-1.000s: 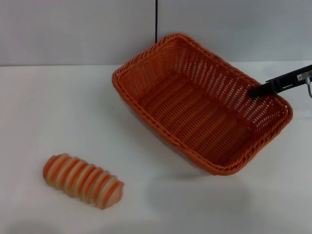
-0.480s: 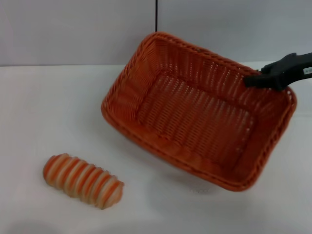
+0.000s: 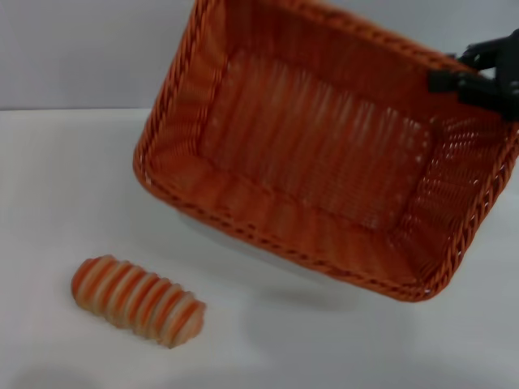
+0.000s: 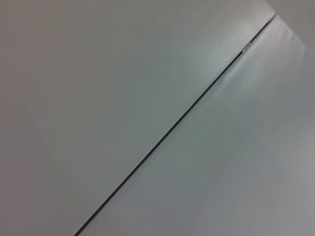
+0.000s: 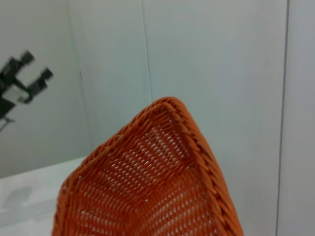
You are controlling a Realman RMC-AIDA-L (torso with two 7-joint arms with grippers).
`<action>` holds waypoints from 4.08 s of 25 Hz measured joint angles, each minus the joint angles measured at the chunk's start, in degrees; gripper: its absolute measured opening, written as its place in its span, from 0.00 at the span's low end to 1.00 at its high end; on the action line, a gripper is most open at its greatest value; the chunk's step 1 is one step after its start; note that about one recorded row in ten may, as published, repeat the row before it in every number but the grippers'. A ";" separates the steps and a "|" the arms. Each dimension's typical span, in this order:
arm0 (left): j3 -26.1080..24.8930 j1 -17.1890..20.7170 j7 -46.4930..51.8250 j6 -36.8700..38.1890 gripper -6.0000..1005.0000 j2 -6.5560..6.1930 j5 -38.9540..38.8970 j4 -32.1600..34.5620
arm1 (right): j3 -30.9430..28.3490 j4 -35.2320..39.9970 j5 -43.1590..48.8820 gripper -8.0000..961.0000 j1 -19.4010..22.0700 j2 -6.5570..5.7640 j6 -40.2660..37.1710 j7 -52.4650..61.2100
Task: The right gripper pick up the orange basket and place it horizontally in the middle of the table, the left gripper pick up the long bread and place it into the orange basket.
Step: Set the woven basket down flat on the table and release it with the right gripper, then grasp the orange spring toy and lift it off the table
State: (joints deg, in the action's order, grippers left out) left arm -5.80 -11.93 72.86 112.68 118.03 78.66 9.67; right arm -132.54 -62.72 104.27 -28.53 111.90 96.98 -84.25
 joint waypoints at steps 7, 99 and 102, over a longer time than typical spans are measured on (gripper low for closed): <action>0.00 -0.04 0.00 0.00 0.80 0.00 0.00 -0.62 | 0.27 0.04 -2.04 0.18 -0.45 -3.26 6.58 -0.38; 19.03 -5.38 -7.39 -6.22 0.77 -0.73 0.10 8.26 | -17.31 31.94 -40.28 0.48 17.24 5.85 -1.15 -21.10; 24.15 -5.59 -6.43 -8.11 0.77 -1.89 0.10 12.32 | -21.80 37.72 -40.71 0.48 19.59 5.33 0.27 -22.85</action>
State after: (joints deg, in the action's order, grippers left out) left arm 18.35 -17.52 66.43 104.57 116.15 78.76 21.99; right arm -154.34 -25.01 63.56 -8.94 117.23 97.26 -107.10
